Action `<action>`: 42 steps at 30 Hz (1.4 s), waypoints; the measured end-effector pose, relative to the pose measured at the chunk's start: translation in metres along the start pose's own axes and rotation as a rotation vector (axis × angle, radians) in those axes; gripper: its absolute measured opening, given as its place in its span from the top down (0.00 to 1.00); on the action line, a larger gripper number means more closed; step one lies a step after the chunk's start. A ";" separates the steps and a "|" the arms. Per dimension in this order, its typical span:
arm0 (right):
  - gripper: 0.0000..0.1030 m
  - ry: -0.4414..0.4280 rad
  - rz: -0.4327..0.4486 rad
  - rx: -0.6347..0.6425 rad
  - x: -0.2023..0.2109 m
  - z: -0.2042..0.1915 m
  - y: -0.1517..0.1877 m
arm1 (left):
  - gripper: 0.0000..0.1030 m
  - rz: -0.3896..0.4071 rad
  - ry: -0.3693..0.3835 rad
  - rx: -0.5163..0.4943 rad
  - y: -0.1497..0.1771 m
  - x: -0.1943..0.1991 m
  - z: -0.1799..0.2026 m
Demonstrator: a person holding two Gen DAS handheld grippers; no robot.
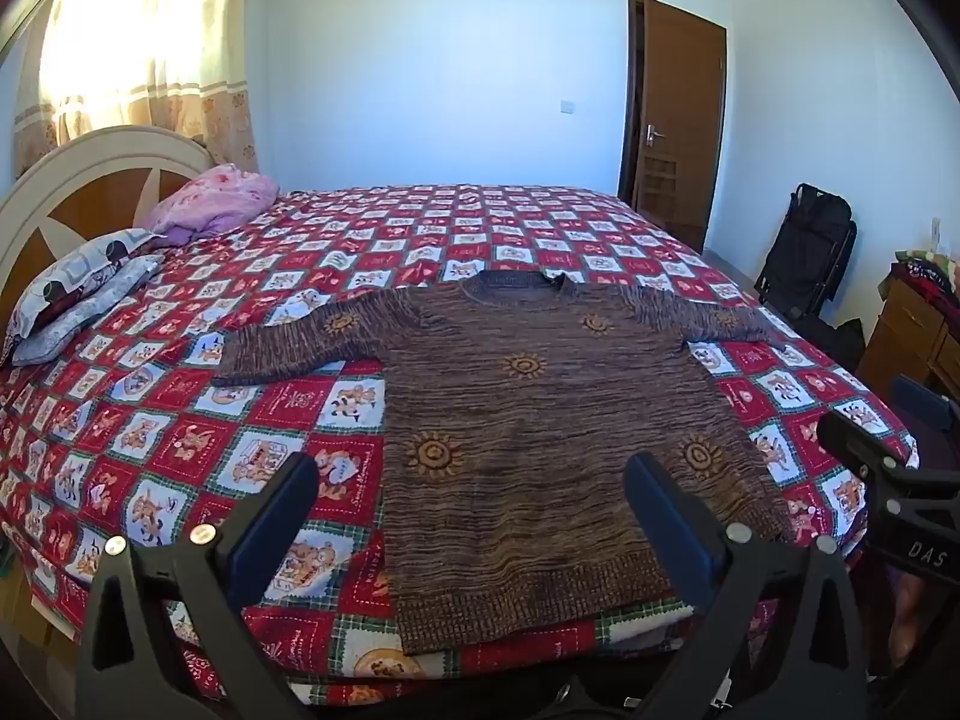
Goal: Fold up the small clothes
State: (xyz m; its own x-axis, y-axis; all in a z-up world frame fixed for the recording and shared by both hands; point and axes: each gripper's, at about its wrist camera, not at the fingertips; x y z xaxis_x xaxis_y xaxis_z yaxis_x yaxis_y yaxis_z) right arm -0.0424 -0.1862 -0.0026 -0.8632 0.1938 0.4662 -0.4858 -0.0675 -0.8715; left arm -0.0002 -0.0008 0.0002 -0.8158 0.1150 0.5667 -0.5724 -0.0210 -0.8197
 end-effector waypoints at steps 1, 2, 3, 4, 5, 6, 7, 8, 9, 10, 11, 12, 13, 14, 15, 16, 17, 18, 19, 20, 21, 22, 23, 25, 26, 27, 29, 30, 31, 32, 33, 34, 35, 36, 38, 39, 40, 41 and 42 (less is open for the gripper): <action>0.01 -0.001 0.004 0.001 0.000 0.000 0.000 | 0.00 0.002 -0.003 -0.002 0.000 0.000 0.001; 0.01 -0.002 0.002 0.001 0.000 0.000 0.000 | 0.00 0.002 0.001 0.002 0.000 0.000 0.001; 0.01 -0.001 0.002 0.000 -0.001 0.000 0.000 | 0.00 -0.002 0.018 0.021 0.000 0.000 -0.001; 0.01 -0.001 0.002 -0.001 -0.001 0.000 0.001 | 0.00 -0.002 0.016 0.020 0.000 0.000 -0.001; 0.01 -0.001 0.002 -0.002 -0.002 0.000 0.001 | 0.00 -0.001 0.015 0.017 0.000 0.000 -0.001; 0.01 0.000 0.000 -0.002 -0.002 0.000 0.001 | 0.00 -0.002 0.016 0.017 0.002 0.000 -0.002; 0.01 0.000 -0.001 -0.003 -0.003 -0.001 0.001 | 0.00 -0.004 0.015 0.016 0.004 0.000 -0.003; 0.01 -0.005 0.004 -0.004 -0.002 0.001 0.001 | 0.00 -0.006 0.015 0.014 0.005 0.000 -0.003; 0.01 -0.005 0.004 -0.004 -0.002 0.001 0.001 | 0.00 -0.007 0.014 0.012 0.005 0.000 -0.003; 0.01 -0.005 0.004 -0.003 -0.001 0.001 0.001 | 0.00 -0.010 0.012 0.012 0.005 -0.001 -0.004; 0.01 -0.005 0.005 -0.003 0.000 0.001 0.000 | 0.00 -0.009 0.012 0.011 0.005 -0.001 -0.004; 0.01 -0.005 0.006 -0.002 0.000 0.001 -0.001 | 0.00 -0.013 0.007 0.008 0.004 -0.002 -0.002; 0.01 -0.005 0.007 -0.001 0.001 0.001 -0.001 | 0.00 -0.013 0.007 0.007 0.004 -0.002 -0.002; 0.01 -0.006 0.002 -0.005 -0.001 0.003 -0.002 | 0.00 -0.013 0.006 0.006 0.003 -0.001 -0.001; 0.01 -0.006 -0.001 -0.008 -0.003 0.005 -0.002 | 0.00 -0.014 0.006 0.007 0.003 -0.001 -0.001; 0.01 -0.008 -0.002 -0.008 -0.003 0.005 -0.002 | 0.00 -0.013 0.006 0.007 0.004 -0.002 -0.002; 0.01 -0.009 -0.004 -0.008 -0.001 0.001 0.001 | 0.00 -0.014 0.007 0.007 0.005 -0.003 -0.003; 0.01 -0.009 -0.005 -0.007 -0.004 0.001 0.002 | 0.00 -0.013 0.006 0.005 0.005 -0.003 -0.003; 0.01 -0.009 -0.006 -0.007 -0.003 -0.003 0.004 | 0.00 -0.013 0.007 0.005 0.005 -0.003 -0.003; 0.01 -0.010 -0.006 -0.006 -0.003 -0.005 0.004 | 0.00 -0.013 0.006 0.005 0.006 -0.003 -0.002; 0.01 -0.010 -0.006 -0.006 -0.002 -0.006 0.006 | 0.00 -0.013 0.006 0.005 0.006 -0.003 -0.002; 0.01 -0.012 -0.006 -0.005 -0.001 -0.008 0.008 | 0.00 -0.012 0.007 0.005 0.006 -0.003 -0.002; 0.01 -0.013 -0.006 -0.005 -0.003 -0.006 0.006 | 0.00 -0.013 0.006 0.004 0.005 -0.003 -0.002; 0.01 -0.018 -0.007 -0.005 -0.005 -0.003 0.003 | 0.00 -0.013 0.007 0.005 0.005 -0.003 -0.003; 0.01 -0.019 -0.008 -0.005 -0.006 -0.003 0.003 | 0.00 -0.013 0.006 0.005 0.005 -0.003 -0.002; 0.01 -0.019 -0.008 -0.005 -0.006 -0.002 0.003 | 0.00 -0.013 0.006 0.006 0.006 -0.003 -0.002; 0.01 -0.021 -0.011 -0.005 -0.007 -0.002 0.004 | 0.00 -0.014 0.007 0.006 0.006 -0.003 -0.002; 0.01 -0.022 -0.012 -0.006 -0.007 -0.002 0.004 | 0.00 -0.015 0.007 0.006 0.007 -0.004 -0.002; 0.01 -0.022 -0.012 -0.005 -0.006 -0.003 0.004 | 0.00 -0.015 0.007 0.006 0.007 -0.003 -0.002; 0.01 -0.022 -0.013 -0.004 -0.006 -0.003 0.004 | 0.00 -0.016 0.008 0.005 0.008 -0.004 -0.003; 0.01 -0.021 -0.013 -0.004 -0.006 -0.003 0.004 | 0.00 -0.016 0.010 0.005 0.009 -0.005 -0.003; 0.01 -0.022 -0.013 -0.004 -0.007 -0.003 0.004 | 0.00 -0.016 0.010 0.005 0.010 -0.005 -0.003; 0.01 -0.022 -0.014 -0.005 -0.007 -0.003 0.004 | 0.00 -0.015 0.009 0.005 0.009 -0.005 -0.003; 0.01 -0.021 -0.013 -0.004 -0.006 -0.003 0.005 | 0.00 -0.016 0.009 0.005 0.009 -0.005 -0.003; 0.01 -0.021 -0.014 -0.004 -0.007 -0.003 0.005 | 0.00 -0.017 0.009 0.005 0.009 -0.005 -0.003; 0.01 -0.023 -0.014 -0.004 -0.006 -0.003 0.005 | 0.00 -0.017 0.010 0.005 0.010 -0.005 -0.003; 0.01 -0.022 -0.014 -0.003 -0.006 -0.004 0.005 | 0.00 -0.017 0.010 0.005 0.009 -0.005 -0.003; 0.01 -0.021 -0.015 -0.002 -0.006 -0.004 0.005 | 0.00 -0.017 0.009 0.005 0.009 -0.005 -0.003; 0.01 -0.021 -0.016 -0.001 -0.007 -0.005 0.005 | 0.00 -0.016 0.009 0.005 0.009 -0.005 -0.003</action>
State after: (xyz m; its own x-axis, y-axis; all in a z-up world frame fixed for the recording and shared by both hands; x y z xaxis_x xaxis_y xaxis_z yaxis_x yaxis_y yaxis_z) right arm -0.0384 -0.1828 -0.0114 -0.8582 0.1742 0.4828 -0.4991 -0.0640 -0.8642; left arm -0.0012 0.0015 -0.0102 -0.8055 0.1243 0.5794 -0.5862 -0.0241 -0.8098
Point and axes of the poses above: each gripper's, at about its wrist camera, not at the fingertips, and x roughly against the way its jaws point, z to its right, y to its underside, and after that the axes turned 7 degrees about y, right-handed
